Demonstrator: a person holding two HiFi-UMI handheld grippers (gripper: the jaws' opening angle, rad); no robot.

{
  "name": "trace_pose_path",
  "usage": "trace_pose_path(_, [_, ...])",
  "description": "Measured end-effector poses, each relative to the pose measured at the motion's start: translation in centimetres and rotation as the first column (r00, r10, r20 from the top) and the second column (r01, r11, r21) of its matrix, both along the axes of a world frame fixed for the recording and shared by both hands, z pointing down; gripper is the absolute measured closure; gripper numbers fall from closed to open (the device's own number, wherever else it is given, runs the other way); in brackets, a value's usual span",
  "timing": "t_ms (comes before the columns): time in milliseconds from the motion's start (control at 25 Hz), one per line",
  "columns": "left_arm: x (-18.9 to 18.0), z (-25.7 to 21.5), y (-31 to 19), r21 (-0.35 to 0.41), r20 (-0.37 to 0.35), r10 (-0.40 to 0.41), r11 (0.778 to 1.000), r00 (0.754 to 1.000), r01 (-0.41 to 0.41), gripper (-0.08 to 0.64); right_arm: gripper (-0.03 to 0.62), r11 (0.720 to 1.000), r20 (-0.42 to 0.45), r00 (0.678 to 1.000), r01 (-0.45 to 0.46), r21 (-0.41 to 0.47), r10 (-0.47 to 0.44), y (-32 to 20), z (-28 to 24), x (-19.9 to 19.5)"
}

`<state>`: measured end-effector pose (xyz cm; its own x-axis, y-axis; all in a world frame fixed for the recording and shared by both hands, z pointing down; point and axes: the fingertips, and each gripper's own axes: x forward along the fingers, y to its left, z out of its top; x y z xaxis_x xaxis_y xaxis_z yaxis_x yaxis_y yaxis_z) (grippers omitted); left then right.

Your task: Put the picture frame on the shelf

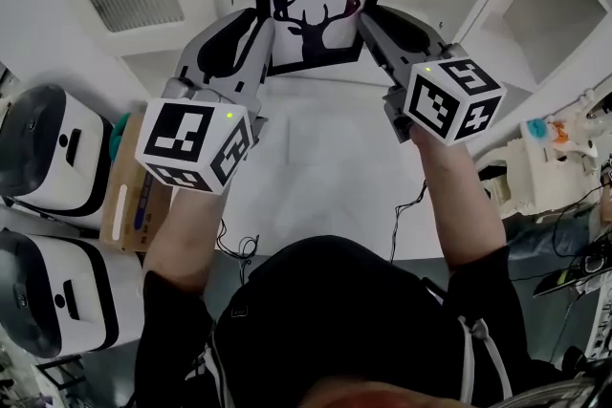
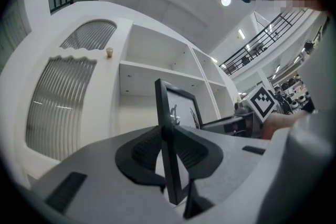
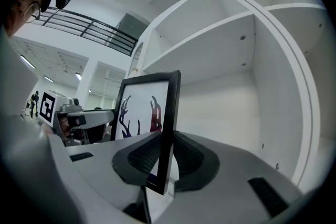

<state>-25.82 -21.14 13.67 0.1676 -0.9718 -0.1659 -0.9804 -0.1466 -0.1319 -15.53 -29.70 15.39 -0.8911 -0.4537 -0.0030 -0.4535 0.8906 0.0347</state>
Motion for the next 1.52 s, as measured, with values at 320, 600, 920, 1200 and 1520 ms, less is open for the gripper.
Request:
trace_pose_path(320, [0.1, 0.0, 0.4, 0.060, 0.002, -0.006, 0.998, 1.000, 0.006, 0.483, 0.511, 0.999, 0.009, 1.000, -0.002, 0.054, 0.001, 0.3, -0.4, 0.1])
trace_pose_path(600, [0.3, 0.2, 0.8, 0.098, 0.016, -0.019, 0.995, 1.000, 0.018, 0.483, 0.511, 0.996, 0.017, 1.000, 0.015, 0.089, -0.016, 0.1, -0.5, -0.2])
trace_pose_path(920, [-2.3, 0.4, -2.8, 0.079, 0.004, -0.051, 0.996, 0.999, 0.050, 0.483, 0.511, 0.998, 0.002, 0.999, 0.047, 0.047, -0.047, -4.5, -0.2, -3.6])
trace_pose_path(1200, [-4.1, 0.4, -4.9, 0.081, -0.015, -0.069, 0.994, 0.998, 0.070, 0.483, 0.512, 0.998, -0.029, 0.998, 0.064, 0.022, -0.063, -7.8, -0.2, -6.8])
trace_pose_path(1520, [-3.2, 0.5, -4.9, 0.084, -0.009, -0.068, 0.994, 0.998, 0.069, 0.483, 0.515, 0.996, -0.019, 0.997, 0.079, -0.029, -0.079, -9.4, 0.1, -8.4])
